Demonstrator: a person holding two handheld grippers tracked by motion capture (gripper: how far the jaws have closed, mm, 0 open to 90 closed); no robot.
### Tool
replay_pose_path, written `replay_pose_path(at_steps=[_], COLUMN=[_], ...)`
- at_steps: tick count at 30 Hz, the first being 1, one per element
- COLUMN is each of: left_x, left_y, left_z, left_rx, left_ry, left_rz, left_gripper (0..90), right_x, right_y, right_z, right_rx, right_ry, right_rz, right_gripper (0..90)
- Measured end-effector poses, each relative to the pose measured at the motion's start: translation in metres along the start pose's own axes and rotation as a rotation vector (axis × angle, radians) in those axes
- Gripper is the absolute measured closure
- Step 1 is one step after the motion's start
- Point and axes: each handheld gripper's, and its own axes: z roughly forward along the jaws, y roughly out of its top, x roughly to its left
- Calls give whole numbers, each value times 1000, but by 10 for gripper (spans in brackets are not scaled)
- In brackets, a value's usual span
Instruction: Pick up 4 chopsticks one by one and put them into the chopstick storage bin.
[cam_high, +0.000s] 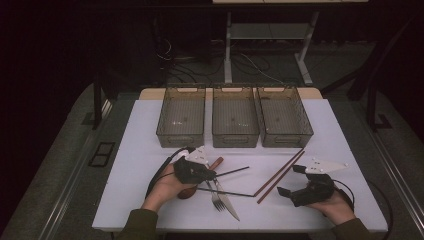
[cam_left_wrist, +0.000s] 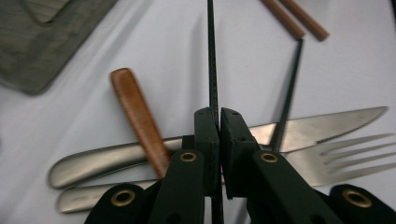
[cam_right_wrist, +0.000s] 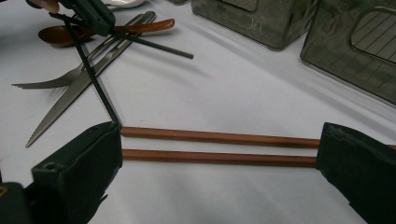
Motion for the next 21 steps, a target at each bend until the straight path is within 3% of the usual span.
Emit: replay_pose_path(at_steps=[7, 11, 15, 17, 21], left_x=[17, 21, 26, 28, 29], left_y=[-11, -13, -19, -22, -25], left_z=[-12, -15, -19, -19, -17], left_rx=[-2, 6, 12, 14, 21], left_ry=[82, 127, 190, 193, 192], left_rz=[-80, -98, -142, -173, -181], left_gripper=[857, 856, 856, 855, 806], right_x=[0, 0, 0, 0, 0], right_y=[0, 0, 0, 0, 0], right_z=[0, 0, 0, 0, 0], right_rx=[0, -1, 0, 0, -1], right_ry=[0, 0, 0, 0, 0], right_rz=[0, -1, -1, 0, -2], right_gripper=[8, 8, 8, 8, 8])
